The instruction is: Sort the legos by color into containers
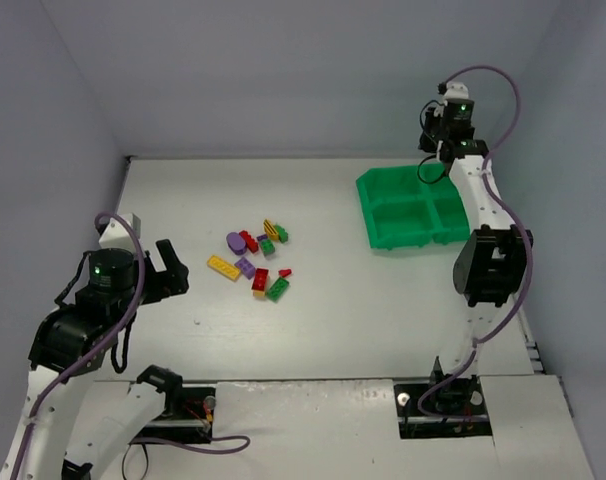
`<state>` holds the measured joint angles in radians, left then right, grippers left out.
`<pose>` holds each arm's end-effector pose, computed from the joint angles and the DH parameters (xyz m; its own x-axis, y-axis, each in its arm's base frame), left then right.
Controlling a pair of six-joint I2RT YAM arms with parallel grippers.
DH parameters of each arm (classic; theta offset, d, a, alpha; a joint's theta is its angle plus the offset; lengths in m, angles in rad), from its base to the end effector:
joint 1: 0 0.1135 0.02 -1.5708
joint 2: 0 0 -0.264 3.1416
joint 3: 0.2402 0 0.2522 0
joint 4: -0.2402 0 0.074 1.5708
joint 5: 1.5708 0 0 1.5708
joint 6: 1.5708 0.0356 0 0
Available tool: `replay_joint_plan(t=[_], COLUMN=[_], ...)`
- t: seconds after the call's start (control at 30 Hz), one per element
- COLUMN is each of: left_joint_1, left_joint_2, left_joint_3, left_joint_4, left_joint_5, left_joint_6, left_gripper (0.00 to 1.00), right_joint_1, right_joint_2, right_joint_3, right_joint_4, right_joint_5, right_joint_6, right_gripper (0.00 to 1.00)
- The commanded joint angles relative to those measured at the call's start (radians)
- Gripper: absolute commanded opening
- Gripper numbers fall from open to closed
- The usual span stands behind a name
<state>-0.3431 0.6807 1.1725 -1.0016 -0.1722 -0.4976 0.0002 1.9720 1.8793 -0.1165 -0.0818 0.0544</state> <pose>0.0940 -0.0271 0.3950 -0.4948 -0.3226 -0.8069 -0.0519 0.9379 -0.3431 0.4797 0.0030 0.3709 -0.2117 0.0542 -0.9758 -0.0687 0.9952 0.0701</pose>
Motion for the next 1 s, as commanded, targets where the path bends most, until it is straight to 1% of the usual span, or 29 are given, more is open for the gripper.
replay_joint_plan(t=[0.0, 0.17, 0.33, 0.37, 0.4, 0.43, 0.5, 0.53, 0.6, 0.63, 0.7, 0.8, 0.83, 0.87, 0.9, 0.93, 0.97], left_joint_1=[-0.004, -0.004, -0.004, -0.004, -0.002, -0.004, -0.004, -0.004, -0.004, -0.004, -0.002, -0.002, -0.004, -0.004, -0.004, -0.004, -0.004], left_joint_2=[0.057, 0.092, 0.109, 0.112, 0.114, 0.114, 0.112, 0.111, 0.103, 0.097, 0.091, 0.073, 0.065, 0.06, 0.056, 0.045, 0.042], left_joint_3=[-0.007, -0.011, -0.005, -0.002, -0.001, -0.001, -0.002, -0.004, -0.004, -0.005, -0.004, -0.001, 0.004, 0.007, 0.01, 0.015, 0.015], left_joint_4=[0.092, 0.121, 0.126, 0.124, 0.123, 0.118, 0.113, 0.107, 0.101, 0.095, 0.089, 0.078, 0.074, 0.066, 0.057, 0.054, 0.049], left_joint_5=[0.002, 0.002, -0.003, -0.003, -0.001, 0.003, 0.003, 0.002, 0.005, 0.007, 0.008, 0.008, 0.008, 0.007, 0.005, 0.004, 0.002], left_joint_6=[-0.002, -0.018, -0.045, -0.048, -0.055, -0.056, -0.059, -0.059, -0.059, -0.061, -0.059, -0.053, -0.053, -0.052, -0.052, -0.052, -0.052], left_gripper=[0.87, 0.87, 0.87, 0.87, 0.87, 0.87, 0.87, 0.87, 0.87, 0.87, 0.87, 0.87, 0.87, 0.87, 0.87, 0.87, 0.87], right_joint_1=[-0.046, -0.098, -0.131, -0.137, -0.14, -0.143, -0.146, -0.149, -0.154, -0.155, -0.155, -0.152, -0.149, -0.135, -0.125, -0.111, -0.092], right_joint_2=[0.094, 0.206, 0.238, 0.241, 0.243, 0.245, 0.246, 0.245, 0.242, 0.234, 0.22, 0.162, 0.119, 0.093, 0.062, -0.003, -0.036], right_joint_3=[0.069, 0.119, 0.097, 0.093, 0.089, 0.084, 0.07, 0.066, 0.058, 0.057, 0.043, 0.008, -0.005, -0.04, -0.061, -0.087, -0.113], right_joint_4=[0.031, 0.058, 0.09, 0.092, 0.094, 0.098, 0.101, 0.103, 0.103, 0.103, 0.101, 0.101, 0.101, 0.103, 0.101, 0.103, 0.101], right_joint_5=[-0.009, 0.004, 0.007, 0.008, 0.008, 0.004, 0.001, -0.001, -0.024, -0.029, -0.044, -0.056, -0.062, -0.084, -0.096, -0.108, -0.125], right_joint_6=[0.01, 0.053, 0.07, 0.07, 0.07, 0.068, 0.068, 0.068, 0.068, 0.065, 0.061, 0.062, 0.065, 0.065, 0.07, 0.079, 0.088], right_gripper=[0.01, 0.02, 0.02, 0.04, 0.07, 0.16, 0.28, 0.38, 0.48, 0.56, 0.59, 0.6, 0.59, 0.56, 0.48, 0.45, 0.44])
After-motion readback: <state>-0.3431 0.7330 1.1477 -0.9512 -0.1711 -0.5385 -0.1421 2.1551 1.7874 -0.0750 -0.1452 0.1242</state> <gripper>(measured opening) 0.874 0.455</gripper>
